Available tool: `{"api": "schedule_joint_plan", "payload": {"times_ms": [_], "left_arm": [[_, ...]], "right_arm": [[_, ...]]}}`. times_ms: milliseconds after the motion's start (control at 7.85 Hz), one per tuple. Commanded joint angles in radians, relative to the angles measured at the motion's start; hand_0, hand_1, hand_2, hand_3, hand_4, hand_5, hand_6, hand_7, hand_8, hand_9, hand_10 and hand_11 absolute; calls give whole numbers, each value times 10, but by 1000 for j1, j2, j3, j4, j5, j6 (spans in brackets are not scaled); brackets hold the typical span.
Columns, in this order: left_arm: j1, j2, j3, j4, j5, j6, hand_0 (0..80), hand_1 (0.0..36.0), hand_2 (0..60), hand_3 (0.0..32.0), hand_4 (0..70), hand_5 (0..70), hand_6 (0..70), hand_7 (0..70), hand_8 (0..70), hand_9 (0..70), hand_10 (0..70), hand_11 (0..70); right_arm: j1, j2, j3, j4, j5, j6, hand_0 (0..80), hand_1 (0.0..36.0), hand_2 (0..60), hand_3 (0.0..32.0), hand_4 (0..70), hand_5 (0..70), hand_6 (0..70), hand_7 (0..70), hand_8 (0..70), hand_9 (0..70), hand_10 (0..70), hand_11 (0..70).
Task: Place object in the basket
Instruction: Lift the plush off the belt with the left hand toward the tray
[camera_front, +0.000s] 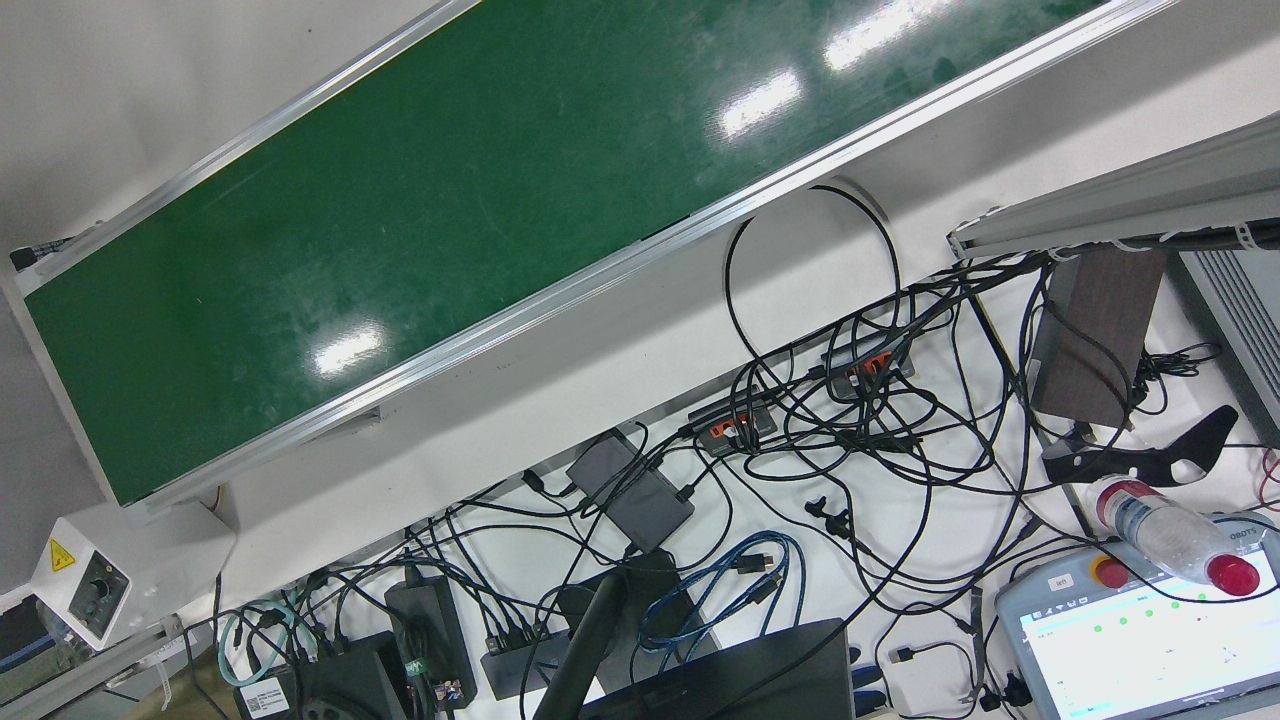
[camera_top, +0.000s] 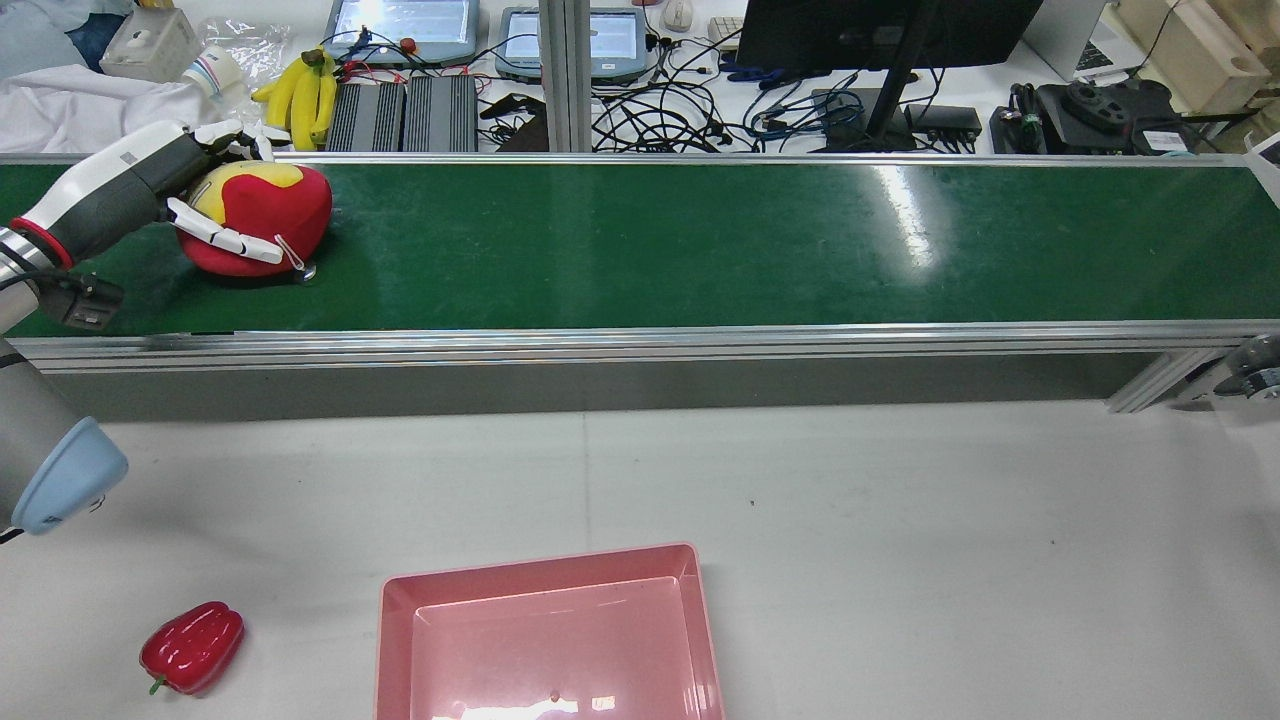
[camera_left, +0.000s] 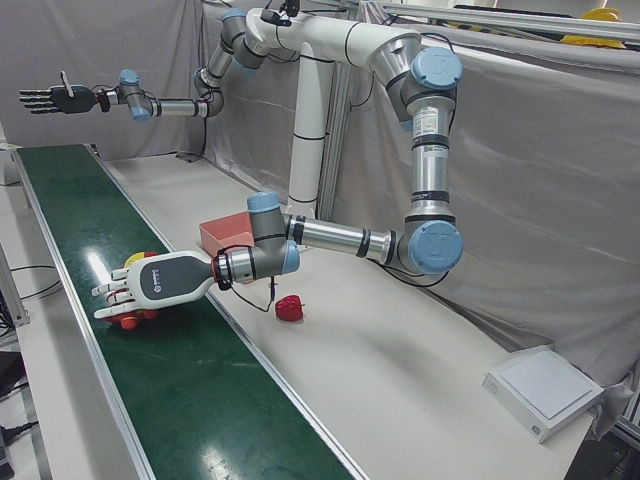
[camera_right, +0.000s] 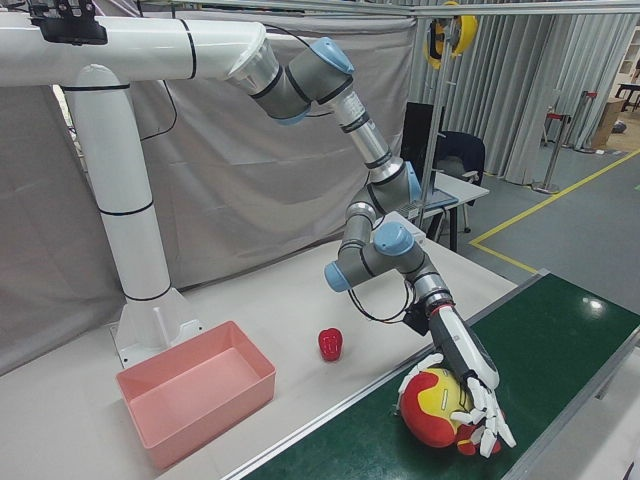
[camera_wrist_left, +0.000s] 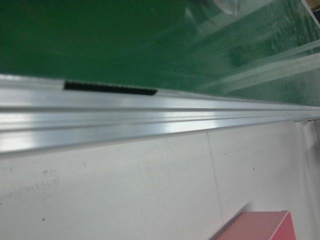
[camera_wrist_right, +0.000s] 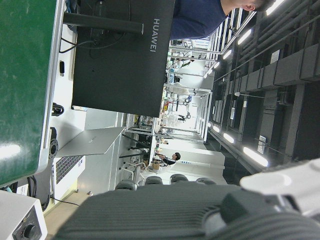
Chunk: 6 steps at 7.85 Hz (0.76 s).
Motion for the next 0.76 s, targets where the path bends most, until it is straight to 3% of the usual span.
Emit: {"api": "schedule_joint_plan", "payload": {"times_ms": [0,255,382,637], "left_arm": [[-10,-3,-52,35,17,-7,508,225,494,0,332,700,158,346,377,545,260,389],[-3,0,-215,107,22,-51,501,238,552,0,294,700,163,362,383,555,265,396],[2,0,-259,123,25,-67,502,242,577,0,295,700,168,373,393,567,273,407],[116,0,-282,131,72,-126,503,260,600,0,291,700,173,380,401,577,294,435]], "right_arm": [[0,0,0,0,0,0,0,0,0,0,0,0,0,0,0,0,0,0],[0,0,0,0,0,0,0,0,0,0,0,0,0,0,0,0,0,0],[0,0,0,0,0,0,0,0,0,0,0,0,0,0,0,0,0,0],[0,0,0,0,0,0,0,0,0,0,0,0,0,0,0,0,0,0]]}}
